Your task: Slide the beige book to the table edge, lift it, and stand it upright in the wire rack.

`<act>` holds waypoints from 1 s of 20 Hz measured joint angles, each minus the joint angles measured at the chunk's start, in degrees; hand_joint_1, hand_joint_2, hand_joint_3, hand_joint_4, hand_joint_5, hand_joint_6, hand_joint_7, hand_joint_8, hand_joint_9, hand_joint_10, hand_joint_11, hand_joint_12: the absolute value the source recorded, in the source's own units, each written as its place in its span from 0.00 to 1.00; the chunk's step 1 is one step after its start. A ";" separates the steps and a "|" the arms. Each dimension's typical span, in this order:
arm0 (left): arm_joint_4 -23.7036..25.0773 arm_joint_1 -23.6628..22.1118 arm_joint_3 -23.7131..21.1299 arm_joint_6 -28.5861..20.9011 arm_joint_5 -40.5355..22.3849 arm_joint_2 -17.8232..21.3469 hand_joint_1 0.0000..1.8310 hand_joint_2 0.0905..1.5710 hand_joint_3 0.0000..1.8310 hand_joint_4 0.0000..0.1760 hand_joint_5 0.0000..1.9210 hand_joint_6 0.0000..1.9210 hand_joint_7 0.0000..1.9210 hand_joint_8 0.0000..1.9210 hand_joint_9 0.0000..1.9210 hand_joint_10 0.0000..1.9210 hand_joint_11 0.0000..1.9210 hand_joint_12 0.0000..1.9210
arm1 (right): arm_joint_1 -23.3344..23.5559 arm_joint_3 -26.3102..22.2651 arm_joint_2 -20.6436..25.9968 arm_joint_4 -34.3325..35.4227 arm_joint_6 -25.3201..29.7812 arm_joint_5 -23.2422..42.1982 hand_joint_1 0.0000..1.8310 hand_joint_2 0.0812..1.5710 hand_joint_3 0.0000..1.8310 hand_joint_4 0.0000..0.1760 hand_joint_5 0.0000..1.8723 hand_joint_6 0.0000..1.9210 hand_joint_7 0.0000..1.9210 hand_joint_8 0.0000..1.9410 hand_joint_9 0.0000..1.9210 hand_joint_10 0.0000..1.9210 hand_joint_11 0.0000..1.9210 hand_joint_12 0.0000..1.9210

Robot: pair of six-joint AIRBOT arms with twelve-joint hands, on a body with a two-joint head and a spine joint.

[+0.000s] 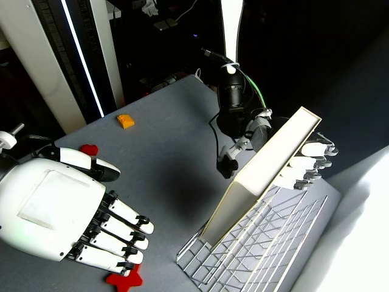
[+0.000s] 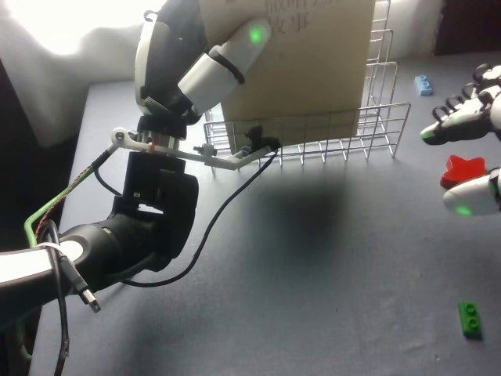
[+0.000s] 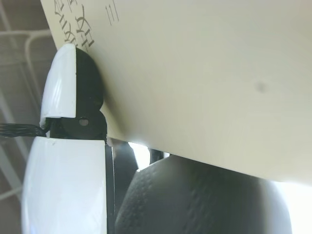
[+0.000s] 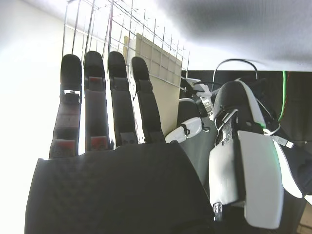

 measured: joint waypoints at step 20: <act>-0.22 2.25 -1.62 0.70 -0.31 -0.13 0.81 0.73 0.00 0.00 0.42 0.63 0.33 0.68 0.38 0.71 0.46 0.76 | 0.61 -0.42 -2.01 0.20 -4.74 -2.54 0.05 0.71 0.00 0.00 0.20 0.00 0.19 0.00 0.18 0.00 0.02 0.48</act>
